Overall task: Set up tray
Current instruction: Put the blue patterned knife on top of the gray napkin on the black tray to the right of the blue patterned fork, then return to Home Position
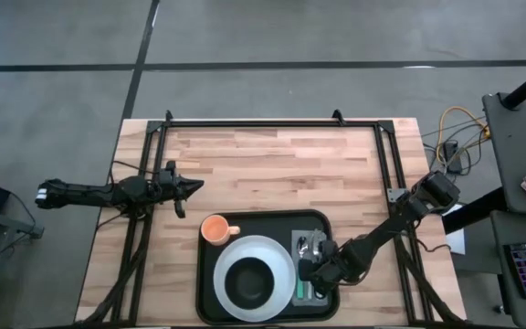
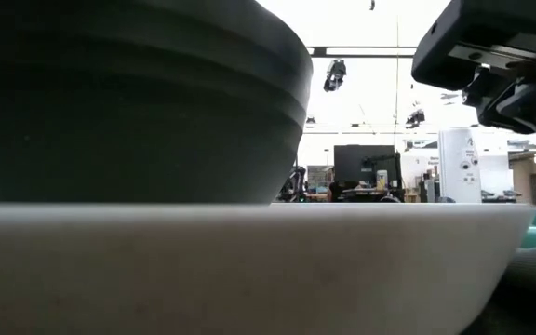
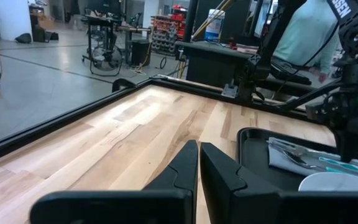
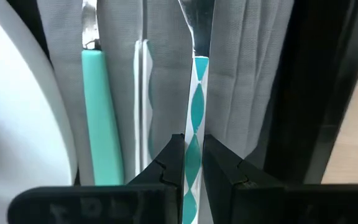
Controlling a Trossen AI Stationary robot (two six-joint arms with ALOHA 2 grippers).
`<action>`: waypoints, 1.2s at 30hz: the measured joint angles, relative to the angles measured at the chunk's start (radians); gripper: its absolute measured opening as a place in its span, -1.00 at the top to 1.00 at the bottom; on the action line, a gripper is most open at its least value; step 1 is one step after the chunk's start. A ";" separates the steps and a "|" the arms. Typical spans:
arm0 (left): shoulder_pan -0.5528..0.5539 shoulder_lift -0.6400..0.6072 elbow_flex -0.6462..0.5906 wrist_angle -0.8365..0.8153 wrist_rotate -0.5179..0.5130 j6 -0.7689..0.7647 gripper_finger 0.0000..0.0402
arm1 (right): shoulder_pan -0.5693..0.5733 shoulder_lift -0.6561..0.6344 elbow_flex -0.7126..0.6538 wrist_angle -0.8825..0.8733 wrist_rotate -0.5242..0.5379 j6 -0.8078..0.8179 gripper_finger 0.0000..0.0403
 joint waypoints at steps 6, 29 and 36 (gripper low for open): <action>0.000 0.001 0.000 0.000 0.000 0.000 1.00 | 0.000 0.002 0.001 0.000 0.001 0.000 0.79; 0.000 0.000 0.000 0.014 0.001 0.001 1.00 | -0.152 -0.234 0.121 -0.163 0.354 -1.225 0.48; 0.000 0.000 0.000 0.014 0.000 0.019 1.00 | -0.426 -0.421 -0.120 0.296 0.117 -1.712 0.93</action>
